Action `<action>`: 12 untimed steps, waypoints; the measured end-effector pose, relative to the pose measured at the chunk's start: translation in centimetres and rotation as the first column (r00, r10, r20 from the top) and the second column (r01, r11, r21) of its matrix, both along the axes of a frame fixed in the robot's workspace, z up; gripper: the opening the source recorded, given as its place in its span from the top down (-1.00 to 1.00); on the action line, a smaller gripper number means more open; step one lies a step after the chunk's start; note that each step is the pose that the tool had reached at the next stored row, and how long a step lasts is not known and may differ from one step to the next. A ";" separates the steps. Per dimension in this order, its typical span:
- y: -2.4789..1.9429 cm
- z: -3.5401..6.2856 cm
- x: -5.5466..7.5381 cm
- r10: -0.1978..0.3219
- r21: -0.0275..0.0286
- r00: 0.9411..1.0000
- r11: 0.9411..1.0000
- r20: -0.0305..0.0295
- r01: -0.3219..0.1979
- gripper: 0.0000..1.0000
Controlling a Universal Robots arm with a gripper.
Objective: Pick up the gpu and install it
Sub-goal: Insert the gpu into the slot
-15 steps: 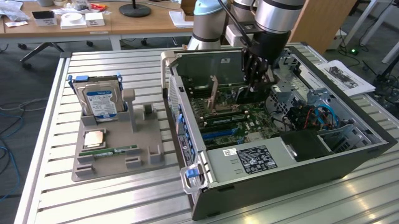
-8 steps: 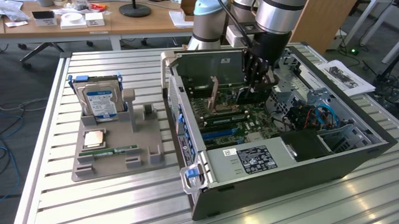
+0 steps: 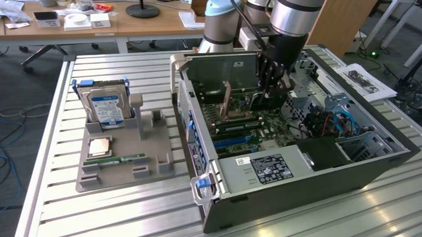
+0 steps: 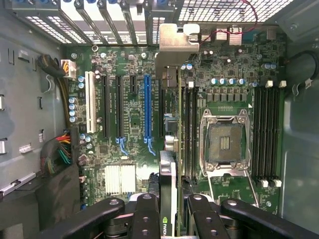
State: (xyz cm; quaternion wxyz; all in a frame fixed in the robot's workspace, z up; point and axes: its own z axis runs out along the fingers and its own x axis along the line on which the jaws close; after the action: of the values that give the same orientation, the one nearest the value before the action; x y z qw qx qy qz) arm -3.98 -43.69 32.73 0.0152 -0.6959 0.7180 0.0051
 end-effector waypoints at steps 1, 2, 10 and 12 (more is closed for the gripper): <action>0.00 -0.08 0.0 0.000 0.000 1.000 1.000 0.000 0.000 0.47; 0.00 -0.17 0.0 0.000 0.000 1.000 1.000 0.000 0.000 0.47; 0.00 -0.51 0.0 0.000 0.000 1.000 1.000 0.000 0.000 0.47; 0.00 -0.52 0.0 0.000 0.000 1.000 1.000 0.000 0.000 0.47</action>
State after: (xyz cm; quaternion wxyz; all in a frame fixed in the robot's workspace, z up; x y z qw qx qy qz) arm -3.98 -43.69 32.21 0.0152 -0.6959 0.7180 0.0049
